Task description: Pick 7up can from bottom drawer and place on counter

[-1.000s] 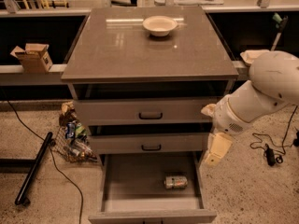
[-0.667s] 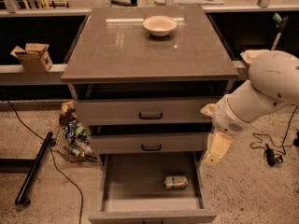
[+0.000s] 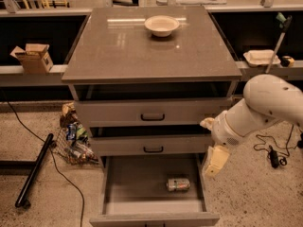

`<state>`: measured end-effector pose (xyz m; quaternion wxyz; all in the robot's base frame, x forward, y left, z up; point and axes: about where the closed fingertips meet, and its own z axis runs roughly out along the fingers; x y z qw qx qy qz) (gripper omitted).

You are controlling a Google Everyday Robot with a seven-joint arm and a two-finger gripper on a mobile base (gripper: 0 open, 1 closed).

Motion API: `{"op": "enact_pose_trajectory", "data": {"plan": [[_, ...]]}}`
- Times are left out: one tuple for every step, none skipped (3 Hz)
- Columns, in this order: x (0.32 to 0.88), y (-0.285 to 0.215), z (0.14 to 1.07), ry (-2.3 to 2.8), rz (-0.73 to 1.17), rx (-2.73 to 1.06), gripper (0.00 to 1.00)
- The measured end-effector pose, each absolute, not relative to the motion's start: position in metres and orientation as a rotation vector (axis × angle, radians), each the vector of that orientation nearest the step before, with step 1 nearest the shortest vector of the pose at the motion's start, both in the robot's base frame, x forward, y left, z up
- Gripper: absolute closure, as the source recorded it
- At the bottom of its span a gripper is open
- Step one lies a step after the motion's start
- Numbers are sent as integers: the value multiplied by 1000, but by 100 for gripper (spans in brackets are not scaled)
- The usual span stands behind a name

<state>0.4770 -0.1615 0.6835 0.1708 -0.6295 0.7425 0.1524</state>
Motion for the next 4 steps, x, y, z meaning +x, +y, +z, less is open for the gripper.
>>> {"op": "enact_pose_trajectory", "data": {"plan": [[483, -171, 609, 2097, 514, -1758, 0], [489, -172, 550, 2080, 551, -1750, 0], [497, -168, 503, 2057, 592, -1743, 0], [502, -160, 453, 2027, 664, -1721, 0]]}}
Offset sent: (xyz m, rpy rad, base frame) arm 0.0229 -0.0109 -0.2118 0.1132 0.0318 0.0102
